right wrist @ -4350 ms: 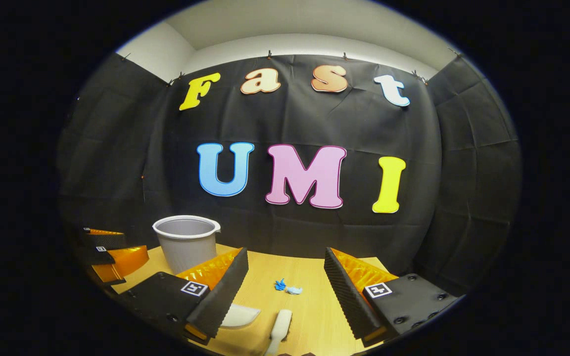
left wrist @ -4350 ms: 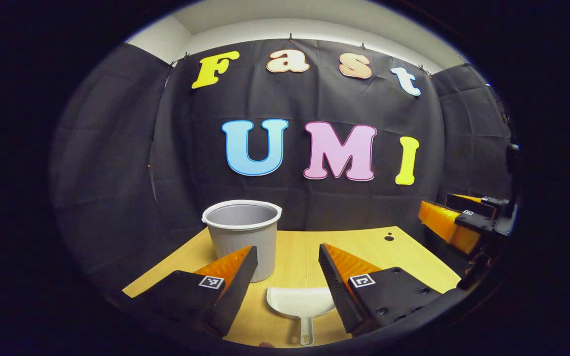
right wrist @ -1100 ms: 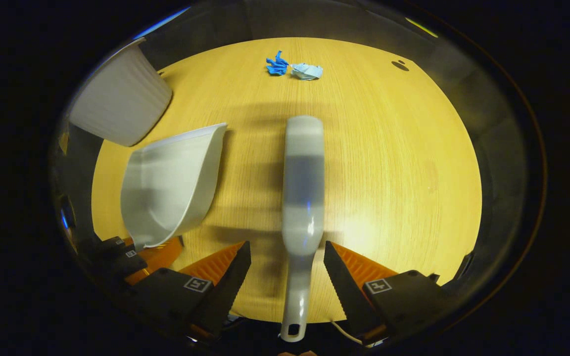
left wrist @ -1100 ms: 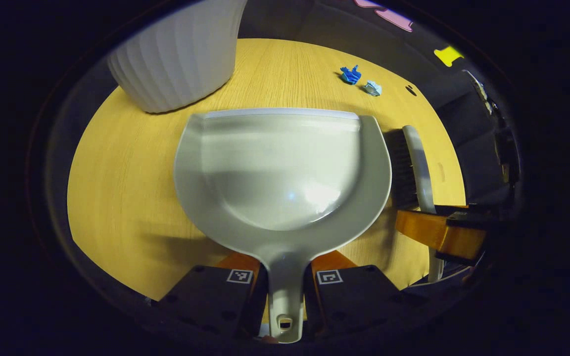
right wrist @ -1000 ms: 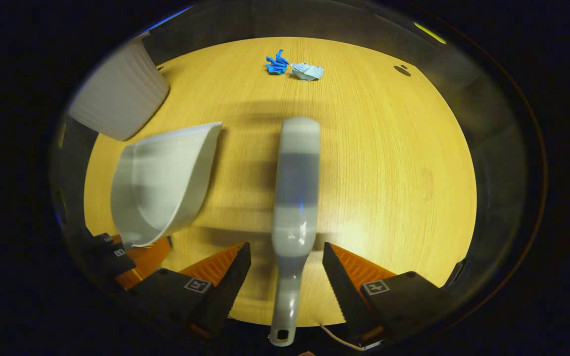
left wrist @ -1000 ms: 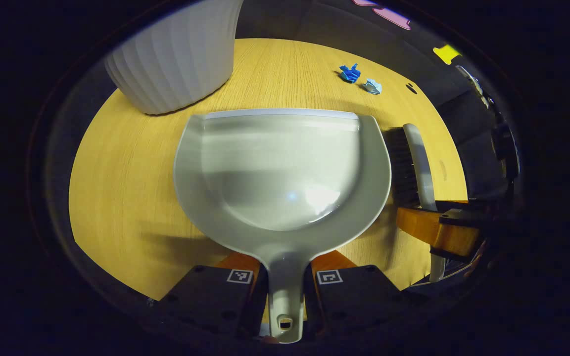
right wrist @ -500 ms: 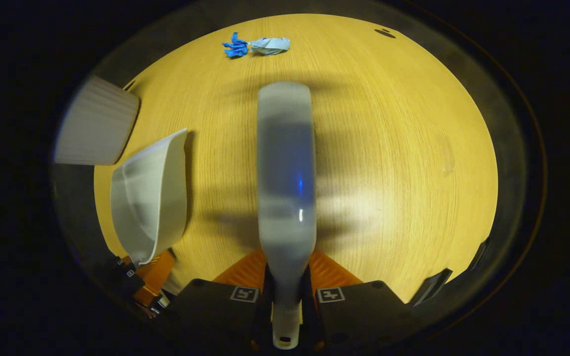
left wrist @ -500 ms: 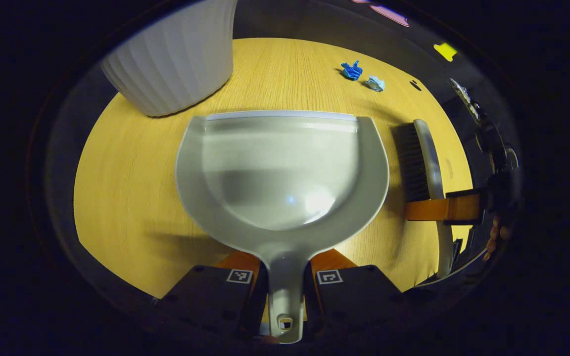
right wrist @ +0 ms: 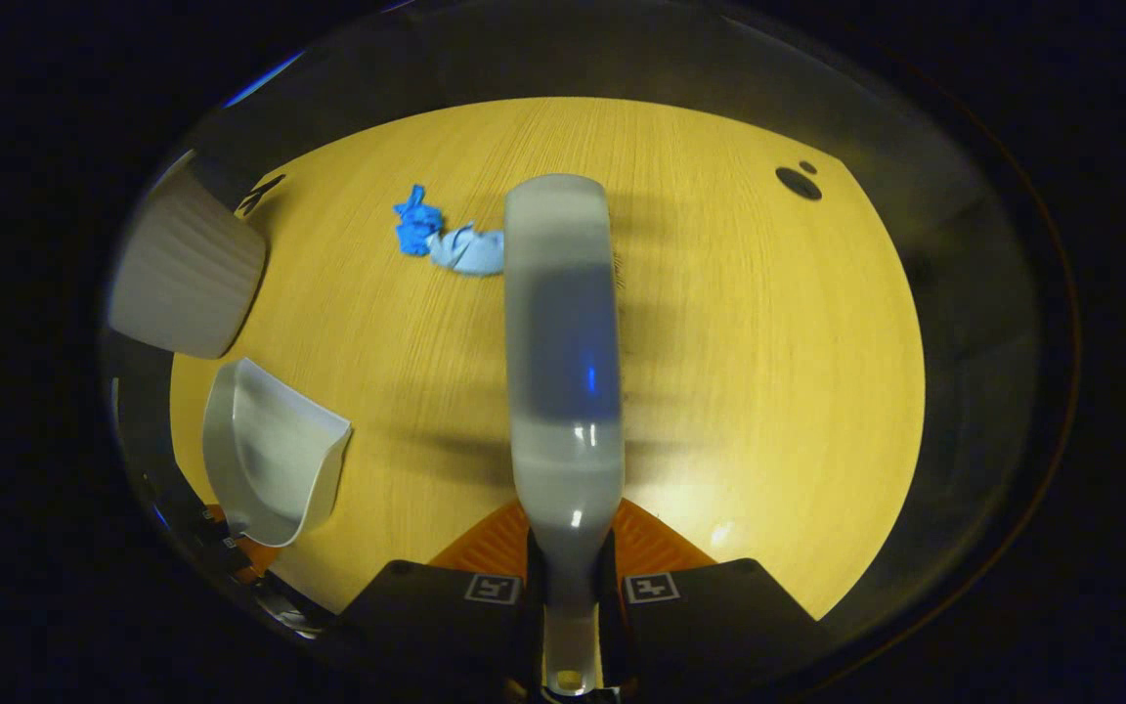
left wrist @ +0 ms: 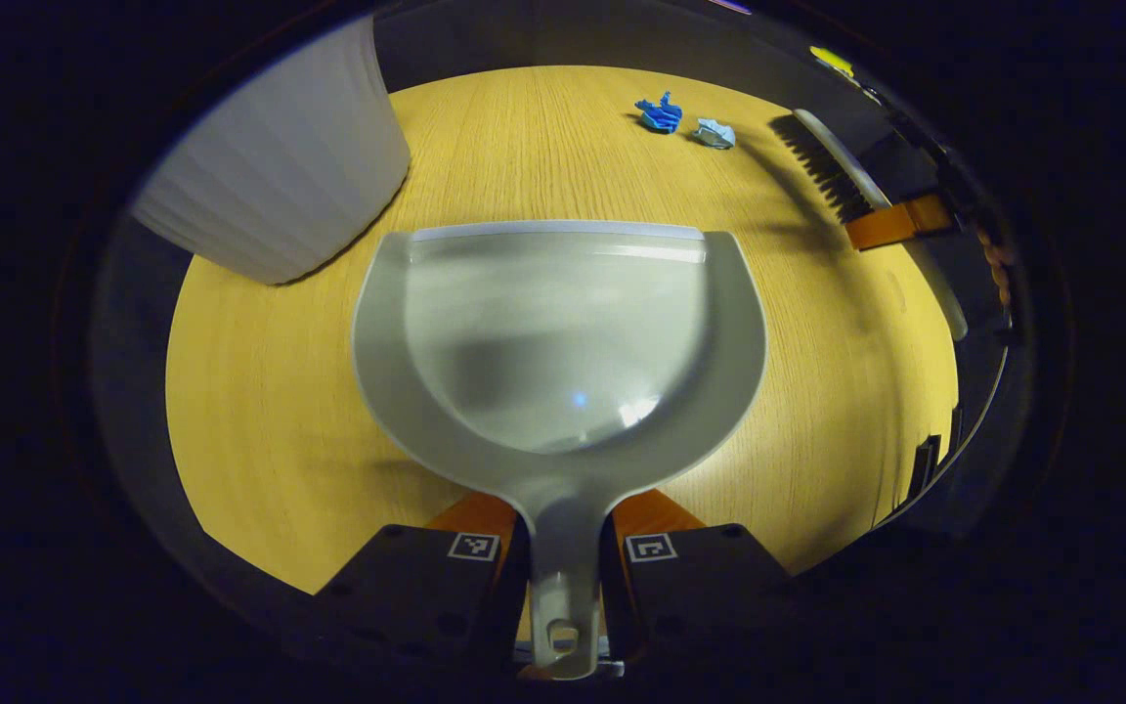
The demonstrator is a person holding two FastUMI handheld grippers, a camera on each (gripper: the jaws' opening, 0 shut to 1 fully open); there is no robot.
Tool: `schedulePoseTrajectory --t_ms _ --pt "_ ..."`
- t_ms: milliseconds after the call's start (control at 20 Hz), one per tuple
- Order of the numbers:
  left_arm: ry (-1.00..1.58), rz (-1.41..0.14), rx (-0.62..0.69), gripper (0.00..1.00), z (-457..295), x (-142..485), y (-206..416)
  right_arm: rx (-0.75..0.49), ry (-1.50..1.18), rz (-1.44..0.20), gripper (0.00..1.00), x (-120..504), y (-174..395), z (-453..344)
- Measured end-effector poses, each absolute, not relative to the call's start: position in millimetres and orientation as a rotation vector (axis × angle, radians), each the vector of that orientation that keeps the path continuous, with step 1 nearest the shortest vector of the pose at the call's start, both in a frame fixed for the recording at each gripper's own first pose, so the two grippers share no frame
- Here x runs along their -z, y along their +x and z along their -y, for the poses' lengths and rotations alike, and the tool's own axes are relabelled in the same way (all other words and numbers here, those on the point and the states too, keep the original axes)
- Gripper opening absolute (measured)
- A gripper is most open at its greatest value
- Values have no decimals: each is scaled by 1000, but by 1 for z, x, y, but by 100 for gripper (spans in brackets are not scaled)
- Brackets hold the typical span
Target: Pick up the small broom and dustpan from the desktop, sweep the trash into the dustpan with the broom, and then empty the trash into the garbage bin.
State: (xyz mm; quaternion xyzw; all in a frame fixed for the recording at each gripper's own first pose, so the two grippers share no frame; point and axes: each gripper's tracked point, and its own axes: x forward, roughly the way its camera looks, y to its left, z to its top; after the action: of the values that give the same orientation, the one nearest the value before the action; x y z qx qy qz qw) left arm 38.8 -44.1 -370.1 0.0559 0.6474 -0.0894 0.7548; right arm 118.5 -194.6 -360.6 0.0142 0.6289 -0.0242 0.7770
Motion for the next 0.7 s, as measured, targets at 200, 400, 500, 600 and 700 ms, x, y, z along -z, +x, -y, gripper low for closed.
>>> schedulePoseTrajectory --t_ms 200,400,500,600,700 --pt "182 -1420 269 31 57 364 62 -40 -132 -1348 24 365 182 224" --pt "246 -1416 349 31 71 366 89 -189 -349 -1358 24 378 226 239" --pt "275 -1423 368 31 72 369 97 -240 -340 -1373 24 382 240 226" --pt "296 -1438 377 29 70 370 99 -291 -406 -1357 24 384 261 216" --pt "316 -1446 383 31 68 367 99 -365 -474 -1409 24 380 267 204"
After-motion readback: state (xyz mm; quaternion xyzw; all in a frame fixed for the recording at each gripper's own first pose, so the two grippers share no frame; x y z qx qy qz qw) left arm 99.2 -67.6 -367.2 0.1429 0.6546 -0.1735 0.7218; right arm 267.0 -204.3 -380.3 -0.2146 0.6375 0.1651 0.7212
